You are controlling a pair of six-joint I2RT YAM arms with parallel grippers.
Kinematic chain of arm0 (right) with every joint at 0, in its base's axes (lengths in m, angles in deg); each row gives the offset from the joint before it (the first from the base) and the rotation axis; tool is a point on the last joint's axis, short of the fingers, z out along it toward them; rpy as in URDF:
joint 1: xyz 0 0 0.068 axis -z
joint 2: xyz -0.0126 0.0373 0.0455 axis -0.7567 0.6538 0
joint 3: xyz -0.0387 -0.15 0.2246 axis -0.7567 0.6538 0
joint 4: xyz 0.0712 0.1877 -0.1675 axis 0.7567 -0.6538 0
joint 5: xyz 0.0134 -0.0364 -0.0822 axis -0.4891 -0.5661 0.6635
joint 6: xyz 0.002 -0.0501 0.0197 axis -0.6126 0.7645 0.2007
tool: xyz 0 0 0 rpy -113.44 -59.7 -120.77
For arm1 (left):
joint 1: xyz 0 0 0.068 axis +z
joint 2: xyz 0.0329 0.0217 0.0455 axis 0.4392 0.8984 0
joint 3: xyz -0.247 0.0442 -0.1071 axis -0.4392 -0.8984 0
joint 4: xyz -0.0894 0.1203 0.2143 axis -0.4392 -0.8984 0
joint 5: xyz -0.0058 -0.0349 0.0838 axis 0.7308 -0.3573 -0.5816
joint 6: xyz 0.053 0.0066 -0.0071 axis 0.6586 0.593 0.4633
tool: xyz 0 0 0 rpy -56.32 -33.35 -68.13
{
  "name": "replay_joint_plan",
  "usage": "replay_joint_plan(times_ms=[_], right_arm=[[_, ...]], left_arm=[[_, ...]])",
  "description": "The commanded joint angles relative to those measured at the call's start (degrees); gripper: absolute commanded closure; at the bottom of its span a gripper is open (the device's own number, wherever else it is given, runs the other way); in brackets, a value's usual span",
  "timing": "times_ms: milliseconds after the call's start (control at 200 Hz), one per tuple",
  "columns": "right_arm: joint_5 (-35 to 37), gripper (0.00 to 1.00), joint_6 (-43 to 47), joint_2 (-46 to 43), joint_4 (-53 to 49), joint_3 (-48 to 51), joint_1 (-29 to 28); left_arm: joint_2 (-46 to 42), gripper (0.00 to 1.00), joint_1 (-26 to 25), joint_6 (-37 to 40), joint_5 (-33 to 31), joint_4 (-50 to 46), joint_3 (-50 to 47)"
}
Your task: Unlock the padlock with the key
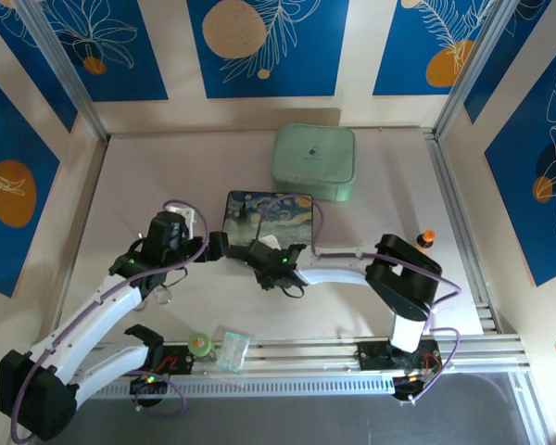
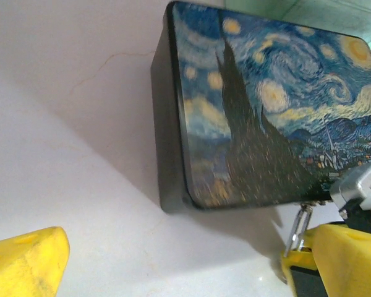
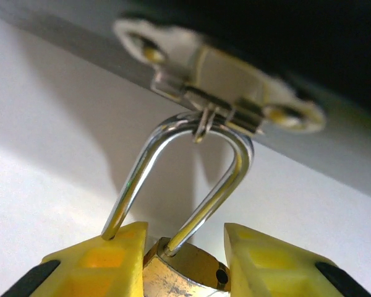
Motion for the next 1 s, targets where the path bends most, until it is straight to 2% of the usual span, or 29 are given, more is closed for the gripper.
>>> replay_joint_plan(times_ms=[0, 95, 225, 480, 560, 680, 820, 995], right_arm=[[-1.4, 0.69, -2.3, -4.2, -3.7, 5.1, -0.1], [-1.3, 0.68, -2.2, -7.4, -3.2, 8.6, 0.0], [-1.4, 0.66, -2.5, -10.9, -2.5, 12.0, 0.8], [-3.8, 0.65, -5.8, -12.9, 1.4, 15.3, 2.6], [-3.7, 0.65, -7.0, -13.2, 1.7, 15.8, 3.1], [-4.3, 0.66, -8.9, -13.3, 2.1, 16.9, 4.9], [-5.2, 0.66, -9.7, -14.4, 2.9, 18.0, 6.3], [-4.7, 0.66, -10.4, -13.8, 2.9, 17.7, 6.1]], left_arm=[[1.1, 0.0, -1.5, 6.4, 0.7, -2.2, 3.2], [4.0, 0.0, -4.2, 8.8, -0.7, -3.0, 5.2], [9.6, 0.0, -10.8, 13.6, -5.3, -4.1, 8.4], [19.1, 0.0, -22.5, 28.9, -13.1, -1.1, 11.5], [21.6, 0.04, -23.5, 32.2, -12.0, 1.0, 11.3], [24.3, 0.05, -25.2, 35.0, -16.7, 3.7, 10.3], [25.7, 0.1, -27.7, 38.4, -18.6, 6.4, 9.3], [30.1, 0.12, -28.7, 39.3, -22.0, 5.7, 9.4]])
